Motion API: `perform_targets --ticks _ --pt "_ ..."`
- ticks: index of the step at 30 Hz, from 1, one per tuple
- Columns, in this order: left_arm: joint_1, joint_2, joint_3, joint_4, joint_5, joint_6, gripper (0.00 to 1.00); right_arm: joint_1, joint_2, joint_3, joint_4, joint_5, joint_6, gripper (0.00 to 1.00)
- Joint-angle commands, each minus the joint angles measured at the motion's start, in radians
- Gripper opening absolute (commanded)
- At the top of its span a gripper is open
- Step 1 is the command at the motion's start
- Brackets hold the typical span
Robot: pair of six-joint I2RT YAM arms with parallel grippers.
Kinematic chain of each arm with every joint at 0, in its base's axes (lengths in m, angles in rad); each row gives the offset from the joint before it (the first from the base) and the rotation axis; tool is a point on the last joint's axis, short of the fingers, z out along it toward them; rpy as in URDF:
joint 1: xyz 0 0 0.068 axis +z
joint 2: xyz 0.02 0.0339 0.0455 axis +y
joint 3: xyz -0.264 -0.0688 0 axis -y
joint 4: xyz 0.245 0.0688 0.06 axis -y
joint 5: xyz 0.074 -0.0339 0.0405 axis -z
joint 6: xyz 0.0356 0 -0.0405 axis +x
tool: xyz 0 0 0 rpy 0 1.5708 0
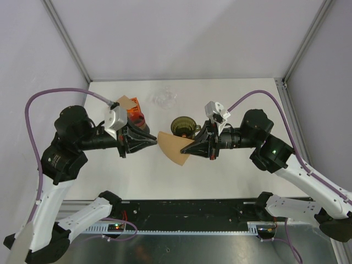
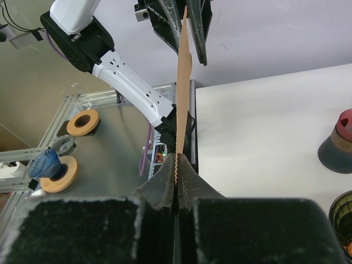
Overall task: Place the coffee filter in the dripper
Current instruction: Place the coffee filter in the coffee dripper.
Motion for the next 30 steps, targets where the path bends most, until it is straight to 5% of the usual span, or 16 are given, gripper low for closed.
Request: perform_targets --ticks 1,12,30 --pt "-0.008 0.009 0.021 0.016 -0.004 0.008 0.18 0.009 -0.009 0.045 0.039 -0.011 0.003 0.00" --pt "-0.008 0.013 0.013 0.017 0.013 0.006 0.02 0.009 -0.007 0.045 0.035 -0.011 0.000 0.00" --pt "-0.007 0.016 0.033 0.017 -0.018 0.006 0.00 0.013 -0.012 0.045 0.014 -0.023 -0.002 0.00"
